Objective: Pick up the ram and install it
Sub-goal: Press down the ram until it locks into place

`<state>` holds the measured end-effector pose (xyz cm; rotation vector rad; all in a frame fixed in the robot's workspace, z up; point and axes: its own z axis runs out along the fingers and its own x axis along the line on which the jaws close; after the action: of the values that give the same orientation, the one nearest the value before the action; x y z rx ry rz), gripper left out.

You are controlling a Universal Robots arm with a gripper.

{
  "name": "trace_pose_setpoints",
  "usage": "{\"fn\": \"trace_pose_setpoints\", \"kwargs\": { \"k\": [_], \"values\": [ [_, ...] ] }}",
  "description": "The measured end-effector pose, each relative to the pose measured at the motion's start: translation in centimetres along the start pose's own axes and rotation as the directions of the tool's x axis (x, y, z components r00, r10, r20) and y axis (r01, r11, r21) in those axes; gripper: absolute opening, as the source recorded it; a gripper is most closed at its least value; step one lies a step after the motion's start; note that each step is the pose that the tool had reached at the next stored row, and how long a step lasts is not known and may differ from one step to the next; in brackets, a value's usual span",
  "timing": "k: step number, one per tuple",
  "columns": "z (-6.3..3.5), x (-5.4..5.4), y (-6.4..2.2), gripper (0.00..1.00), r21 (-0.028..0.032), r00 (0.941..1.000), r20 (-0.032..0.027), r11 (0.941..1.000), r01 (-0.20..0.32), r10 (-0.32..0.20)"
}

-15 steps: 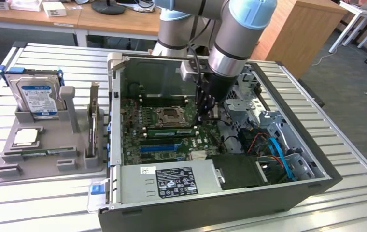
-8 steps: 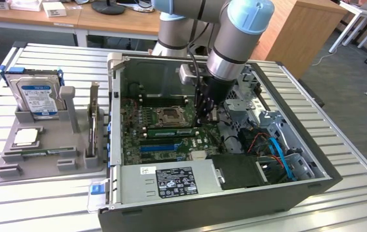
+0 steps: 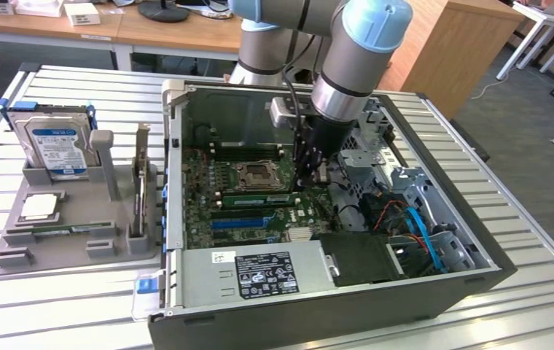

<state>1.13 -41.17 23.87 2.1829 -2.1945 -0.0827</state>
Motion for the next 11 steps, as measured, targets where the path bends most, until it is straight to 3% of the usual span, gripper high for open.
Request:
{"fn": "trace_pose_setpoints", "kwargs": {
  "k": [11],
  "values": [
    [0.53, -0.01, -0.02, 0.1, 0.003, 1.0, 0.0016, 1.0, 0.0, 0.0]
  ]
}}
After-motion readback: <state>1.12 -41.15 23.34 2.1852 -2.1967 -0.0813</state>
